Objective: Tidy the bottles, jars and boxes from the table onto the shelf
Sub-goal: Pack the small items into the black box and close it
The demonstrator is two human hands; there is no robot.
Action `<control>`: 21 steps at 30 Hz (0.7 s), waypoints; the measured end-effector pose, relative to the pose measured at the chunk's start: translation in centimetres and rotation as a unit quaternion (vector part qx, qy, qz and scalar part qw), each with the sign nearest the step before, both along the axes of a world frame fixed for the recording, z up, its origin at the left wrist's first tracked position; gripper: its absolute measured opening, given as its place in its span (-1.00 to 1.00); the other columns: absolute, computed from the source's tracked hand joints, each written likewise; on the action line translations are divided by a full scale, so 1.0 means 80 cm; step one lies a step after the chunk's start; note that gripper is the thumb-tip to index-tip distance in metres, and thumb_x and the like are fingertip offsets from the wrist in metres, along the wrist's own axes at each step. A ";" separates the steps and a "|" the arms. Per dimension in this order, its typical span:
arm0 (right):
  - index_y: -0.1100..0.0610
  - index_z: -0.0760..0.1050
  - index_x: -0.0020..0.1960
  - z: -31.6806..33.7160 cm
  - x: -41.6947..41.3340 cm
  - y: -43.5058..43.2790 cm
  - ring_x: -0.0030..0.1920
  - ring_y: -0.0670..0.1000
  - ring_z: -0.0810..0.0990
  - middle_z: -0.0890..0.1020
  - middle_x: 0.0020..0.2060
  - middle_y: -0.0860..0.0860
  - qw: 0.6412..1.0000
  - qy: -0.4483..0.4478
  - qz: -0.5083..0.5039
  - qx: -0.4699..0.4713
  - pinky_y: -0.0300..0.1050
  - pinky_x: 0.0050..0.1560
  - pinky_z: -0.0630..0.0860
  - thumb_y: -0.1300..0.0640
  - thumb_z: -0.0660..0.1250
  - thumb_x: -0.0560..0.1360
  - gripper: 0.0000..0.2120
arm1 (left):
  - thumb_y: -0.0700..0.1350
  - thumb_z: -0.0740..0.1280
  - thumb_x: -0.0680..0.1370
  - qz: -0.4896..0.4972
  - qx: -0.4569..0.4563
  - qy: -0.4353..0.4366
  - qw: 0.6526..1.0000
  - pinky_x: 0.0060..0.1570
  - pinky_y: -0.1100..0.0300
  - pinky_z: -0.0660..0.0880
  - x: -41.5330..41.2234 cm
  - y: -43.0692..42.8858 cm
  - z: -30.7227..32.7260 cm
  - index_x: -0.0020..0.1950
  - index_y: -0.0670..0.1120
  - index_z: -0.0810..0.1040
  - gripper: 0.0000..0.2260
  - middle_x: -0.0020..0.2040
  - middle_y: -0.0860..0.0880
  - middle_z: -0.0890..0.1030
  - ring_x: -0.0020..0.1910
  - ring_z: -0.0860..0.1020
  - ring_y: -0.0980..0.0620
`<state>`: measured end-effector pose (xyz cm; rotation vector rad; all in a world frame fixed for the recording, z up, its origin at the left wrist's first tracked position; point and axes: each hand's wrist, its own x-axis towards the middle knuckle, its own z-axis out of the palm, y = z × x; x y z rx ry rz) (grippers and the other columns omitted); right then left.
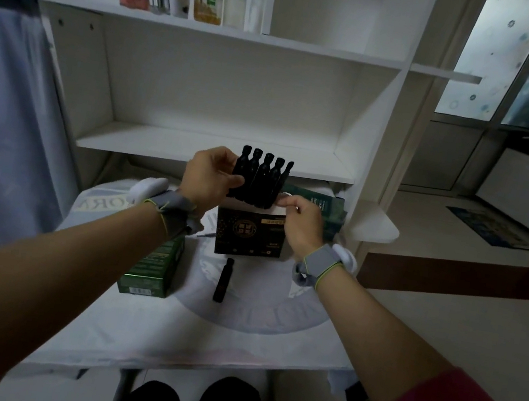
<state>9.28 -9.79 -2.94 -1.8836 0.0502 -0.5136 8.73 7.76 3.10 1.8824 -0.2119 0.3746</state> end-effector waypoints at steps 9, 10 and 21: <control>0.28 0.64 0.00 -0.005 0.007 -0.005 0.12 0.04 0.57 0.66 0.06 0.11 0.999 -0.003 0.011 0.032 -0.28 0.08 0.39 0.40 0.15 0.55 -0.72 | -0.23 0.40 0.45 0.026 0.256 -0.095 0.962 -0.03 0.07 0.57 -0.007 -0.005 -0.007 -0.01 -0.01 0.64 -0.82 -0.08 -0.01 0.69 -0.11 0.64 -0.02; 0.29 0.64 -0.03 -0.006 0.008 -0.004 0.15 0.06 0.57 0.66 0.08 0.12 0.999 -0.003 0.009 0.038 -0.29 0.10 0.39 0.39 0.15 0.56 -0.73 | -0.21 0.39 0.45 0.026 0.284 -0.100 0.953 -0.02 0.05 0.56 -0.008 -0.006 -0.008 0.01 0.00 0.64 -0.81 -0.07 -0.01 0.69 -0.09 0.63 -0.03; 0.29 0.64 -0.07 -0.001 0.002 -0.009 0.19 0.05 0.56 0.65 0.12 0.09 0.999 0.005 0.016 0.035 -0.31 0.14 0.40 0.38 0.12 0.57 -0.70 | -0.20 0.33 0.51 -0.028 0.425 -0.144 0.893 -0.01 0.02 0.46 -0.006 -0.020 -0.015 0.14 -0.04 0.63 -0.76 0.00 -0.10 0.57 0.05 0.52 -0.16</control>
